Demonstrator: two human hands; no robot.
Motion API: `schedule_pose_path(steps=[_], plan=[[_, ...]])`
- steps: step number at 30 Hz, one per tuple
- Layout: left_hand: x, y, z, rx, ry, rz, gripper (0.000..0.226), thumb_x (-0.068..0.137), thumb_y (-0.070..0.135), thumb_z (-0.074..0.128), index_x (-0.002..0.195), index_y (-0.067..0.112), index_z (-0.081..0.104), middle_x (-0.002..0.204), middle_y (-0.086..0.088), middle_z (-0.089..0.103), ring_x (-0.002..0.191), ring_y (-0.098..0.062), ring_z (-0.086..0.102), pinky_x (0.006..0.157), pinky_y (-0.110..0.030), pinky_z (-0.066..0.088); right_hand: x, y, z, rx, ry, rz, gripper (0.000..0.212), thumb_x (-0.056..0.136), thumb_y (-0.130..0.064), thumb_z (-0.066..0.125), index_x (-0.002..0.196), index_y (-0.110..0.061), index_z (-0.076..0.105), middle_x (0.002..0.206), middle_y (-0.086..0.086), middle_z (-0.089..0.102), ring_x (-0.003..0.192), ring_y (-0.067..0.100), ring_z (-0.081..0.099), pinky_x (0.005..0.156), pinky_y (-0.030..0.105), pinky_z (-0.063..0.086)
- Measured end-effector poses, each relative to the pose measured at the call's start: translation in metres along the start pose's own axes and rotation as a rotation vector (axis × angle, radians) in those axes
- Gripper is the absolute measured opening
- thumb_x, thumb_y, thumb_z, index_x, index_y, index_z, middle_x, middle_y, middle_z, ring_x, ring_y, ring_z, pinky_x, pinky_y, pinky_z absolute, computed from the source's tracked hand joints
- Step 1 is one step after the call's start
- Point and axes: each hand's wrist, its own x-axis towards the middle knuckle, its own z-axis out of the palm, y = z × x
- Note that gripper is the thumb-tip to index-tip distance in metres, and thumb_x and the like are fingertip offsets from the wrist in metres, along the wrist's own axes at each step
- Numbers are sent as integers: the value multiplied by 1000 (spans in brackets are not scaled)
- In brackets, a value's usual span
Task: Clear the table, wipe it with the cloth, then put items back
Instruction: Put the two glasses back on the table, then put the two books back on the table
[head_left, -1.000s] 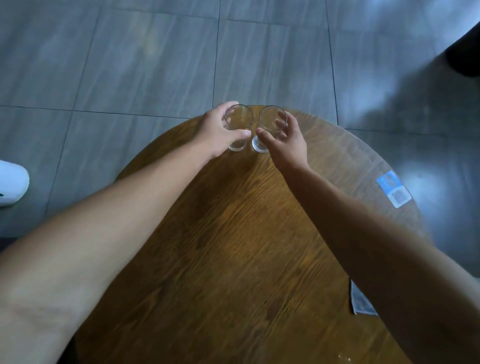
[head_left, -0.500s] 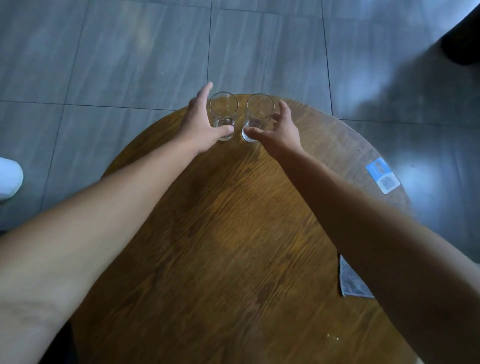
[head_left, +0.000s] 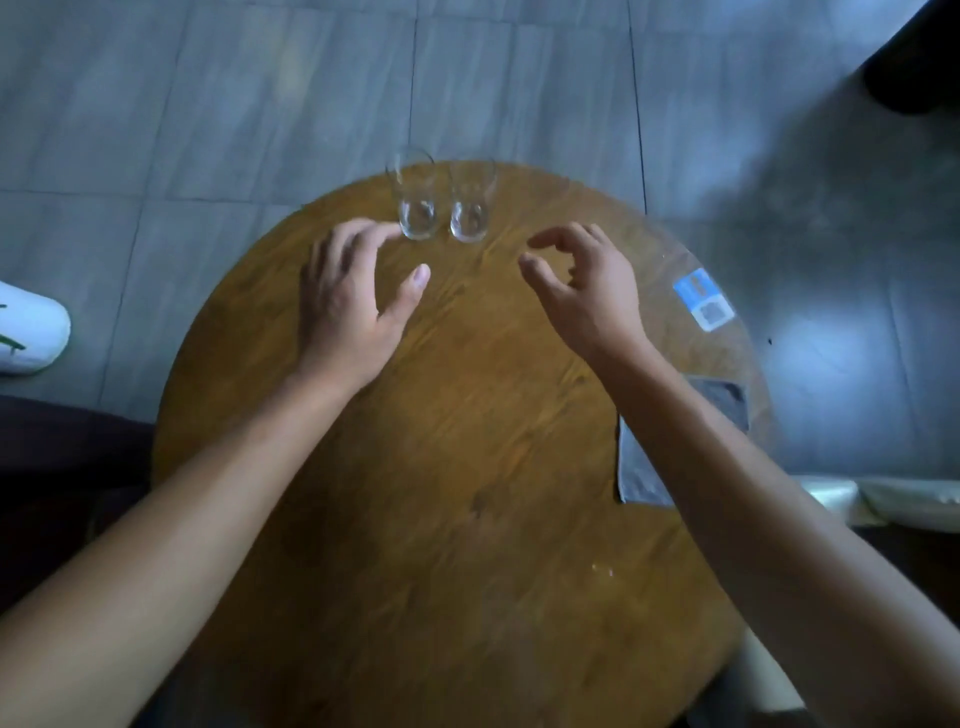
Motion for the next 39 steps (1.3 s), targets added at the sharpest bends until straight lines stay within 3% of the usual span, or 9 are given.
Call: schedule_pose_path(steps=[4, 9, 19, 27, 39], plan=[[-48, 39, -19, 135, -53, 54, 63, 103, 52, 49, 151, 12, 46, 160, -16, 40, 153, -37, 28, 123, -54, 25, -75, 14, -35, -61, -24, -104, 46, 94, -47, 63, 134, -22, 65, 145, 0, 57, 136, 21, 50, 110, 27, 37], [-100, 77, -32, 169, -112, 91, 64, 104, 52, 46, 156, 16, 39, 168, -13, 27, 158, -37, 15, 124, -61, 14, -151, 36, -69, -149, -29, -169, 52, 97, -55, 57, 140, -27, 63, 161, 4, 44, 151, 29, 35, 121, 46, 33], [-203, 130, -40, 177, -190, 142, 64, 103, 54, 42, 156, 18, 40, 169, -10, 25, 159, -32, 12, 125, -59, 13, -260, 48, -92, -111, 99, -69, 56, 97, -57, 54, 146, -31, 55, 166, 1, 35, 156, 25, 26, 123, 41, 25], [-273, 154, -67, 153, -194, 192, 66, 103, 57, 36, 157, 19, 39, 169, -9, 26, 159, -32, 11, 125, -57, 11, -354, 51, -103, -121, 180, -15, 52, 97, -54, 58, 145, -32, 57, 165, 1, 37, 155, 28, 29, 123, 43, 28], [-341, 217, -9, -34, -250, 235, 61, 106, 52, 37, 154, 16, 44, 169, -10, 26, 159, -33, 11, 126, -57, 12, -453, 101, -177, -250, 148, 122, 60, 98, -55, 57, 152, -31, 48, 166, -2, 36, 155, 23, 27, 125, 40, 25]])
